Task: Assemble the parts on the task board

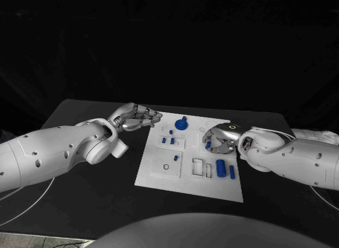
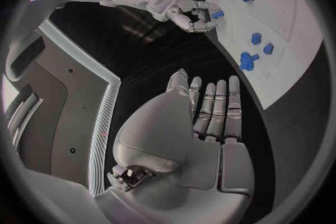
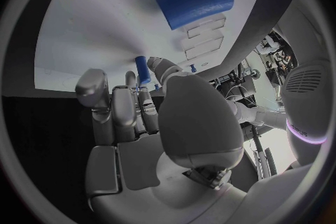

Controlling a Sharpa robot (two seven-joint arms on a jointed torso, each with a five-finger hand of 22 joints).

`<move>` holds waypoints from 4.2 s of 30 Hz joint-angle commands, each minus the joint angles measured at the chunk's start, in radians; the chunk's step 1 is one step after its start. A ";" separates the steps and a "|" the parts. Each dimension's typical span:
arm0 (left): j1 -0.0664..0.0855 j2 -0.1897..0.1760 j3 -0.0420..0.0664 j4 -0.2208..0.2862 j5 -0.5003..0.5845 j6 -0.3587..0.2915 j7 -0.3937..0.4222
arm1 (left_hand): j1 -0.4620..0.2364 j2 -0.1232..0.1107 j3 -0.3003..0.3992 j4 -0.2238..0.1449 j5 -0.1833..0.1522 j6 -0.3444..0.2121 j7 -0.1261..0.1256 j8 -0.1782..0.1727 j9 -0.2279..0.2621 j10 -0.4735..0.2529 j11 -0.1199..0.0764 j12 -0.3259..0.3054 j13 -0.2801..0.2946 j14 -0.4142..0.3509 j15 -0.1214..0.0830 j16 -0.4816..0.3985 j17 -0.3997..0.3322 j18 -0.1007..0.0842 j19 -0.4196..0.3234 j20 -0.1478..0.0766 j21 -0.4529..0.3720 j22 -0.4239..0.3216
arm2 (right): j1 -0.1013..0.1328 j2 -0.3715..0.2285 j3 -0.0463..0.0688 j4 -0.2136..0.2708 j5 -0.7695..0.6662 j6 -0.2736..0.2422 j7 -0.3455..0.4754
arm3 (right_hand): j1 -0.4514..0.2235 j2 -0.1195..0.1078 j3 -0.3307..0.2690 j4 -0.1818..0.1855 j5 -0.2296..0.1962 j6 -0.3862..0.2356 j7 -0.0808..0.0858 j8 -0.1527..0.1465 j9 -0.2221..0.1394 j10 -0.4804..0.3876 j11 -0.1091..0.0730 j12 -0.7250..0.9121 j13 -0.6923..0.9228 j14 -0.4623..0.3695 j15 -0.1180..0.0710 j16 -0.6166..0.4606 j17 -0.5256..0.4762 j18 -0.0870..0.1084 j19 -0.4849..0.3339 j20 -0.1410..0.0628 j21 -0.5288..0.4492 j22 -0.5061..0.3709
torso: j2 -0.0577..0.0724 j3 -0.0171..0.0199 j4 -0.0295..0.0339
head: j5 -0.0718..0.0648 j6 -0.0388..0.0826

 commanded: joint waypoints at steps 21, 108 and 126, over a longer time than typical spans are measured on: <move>-0.005 0.000 0.001 0.000 0.005 0.029 -0.001 | 0.010 0.011 -0.002 0.001 0.009 -0.002 0.006 0.008 0.001 -0.005 -0.002 0.011 -0.001 0.003 0.008 0.010 -0.004 -0.005 0.006 0.005 -0.007 0.003 | -0.006 -0.015 0.000 0.016 0.022 -0.038 0.041 | 0.025 0.008 0.058 -0.066 0.079 0.075 0.004 0.126 0.135 0.136 -0.035 0.016 0.000 0.019 -0.029 0.016 0.015 -0.027 0.024 -0.027 0.066 0.128 | -0.001 -0.0005 0.0002 | 0.005 0.000; -0.013 0.025 0.001 -0.032 0.006 0.026 0.013 | 0.015 0.016 -0.005 0.002 0.012 -0.012 0.014 0.009 0.000 -0.018 -0.006 0.022 -0.001 -0.021 0.002 0.015 -0.019 0.002 0.004 0.007 -0.016 0.007 | -0.001 0.242 0.001 0.189 -0.356 0.181 -0.132 | 0.014 -0.009 0.086 -0.095 0.054 0.046 0.001 0.102 0.150 0.184 -0.041 -0.022 -0.009 -0.015 -0.029 -0.024 -0.040 -0.014 -0.021 -0.030 0.002 0.111 | 0.000 -0.0010 -0.0001 | 0.038 0.000; -0.024 0.026 0.001 -0.038 0.006 0.032 0.011 | 0.016 0.018 -0.004 0.001 0.013 -0.013 0.014 0.009 0.000 -0.018 -0.005 0.023 -0.001 -0.021 0.003 0.016 -0.020 0.002 0.004 0.007 -0.017 0.008 | -0.002 0.230 0.001 0.185 -0.348 0.201 -0.140 | 0.012 -0.010 0.090 -0.101 0.050 0.053 -0.010 0.099 0.153 0.174 -0.041 -0.032 -0.006 -0.025 -0.031 -0.035 -0.054 -0.011 -0.031 -0.033 -0.015 0.107 | -0.001 -0.0003 -0.0002 | 0.043 0.000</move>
